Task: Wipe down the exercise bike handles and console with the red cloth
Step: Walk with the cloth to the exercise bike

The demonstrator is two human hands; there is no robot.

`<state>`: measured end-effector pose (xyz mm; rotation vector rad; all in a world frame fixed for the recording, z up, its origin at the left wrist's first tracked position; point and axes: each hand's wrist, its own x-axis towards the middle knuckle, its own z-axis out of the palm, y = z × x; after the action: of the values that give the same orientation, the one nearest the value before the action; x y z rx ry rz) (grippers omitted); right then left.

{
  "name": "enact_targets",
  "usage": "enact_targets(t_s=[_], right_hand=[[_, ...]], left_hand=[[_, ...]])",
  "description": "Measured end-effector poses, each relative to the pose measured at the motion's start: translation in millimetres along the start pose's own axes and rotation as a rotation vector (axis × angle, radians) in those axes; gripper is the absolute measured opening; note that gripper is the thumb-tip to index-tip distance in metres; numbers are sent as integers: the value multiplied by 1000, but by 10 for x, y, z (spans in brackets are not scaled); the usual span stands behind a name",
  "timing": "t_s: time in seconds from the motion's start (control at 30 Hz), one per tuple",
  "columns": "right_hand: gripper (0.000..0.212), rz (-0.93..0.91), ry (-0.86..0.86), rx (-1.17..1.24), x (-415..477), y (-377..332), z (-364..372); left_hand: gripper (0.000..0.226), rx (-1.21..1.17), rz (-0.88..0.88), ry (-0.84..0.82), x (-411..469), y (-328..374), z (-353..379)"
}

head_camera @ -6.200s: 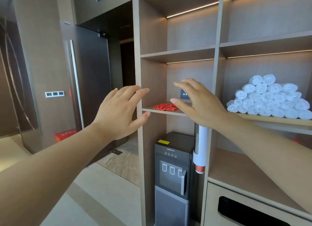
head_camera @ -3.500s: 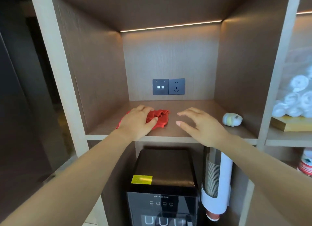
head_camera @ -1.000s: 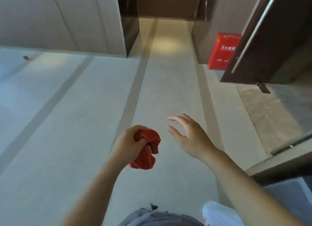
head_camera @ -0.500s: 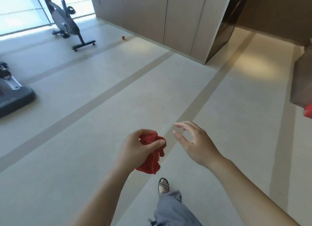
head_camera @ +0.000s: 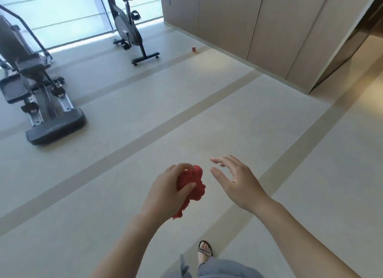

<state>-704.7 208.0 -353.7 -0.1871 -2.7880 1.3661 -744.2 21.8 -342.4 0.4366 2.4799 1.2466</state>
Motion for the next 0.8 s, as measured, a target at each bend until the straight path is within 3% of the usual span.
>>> enact_targets(t_s=[0.33,0.47,0.8], right_hand=[[28,-62,-218,27,1604,-109,268],[29,-71,-244,1,2353,-155,411],[30,-32,-185,-63,4560,-474,583]], left_hand=[[23,46,-167,209,1139,-515,-586],[20,115,-146,204,1794,-772,-835],[15,-94,-125,90,3925,-1009,-1957]])
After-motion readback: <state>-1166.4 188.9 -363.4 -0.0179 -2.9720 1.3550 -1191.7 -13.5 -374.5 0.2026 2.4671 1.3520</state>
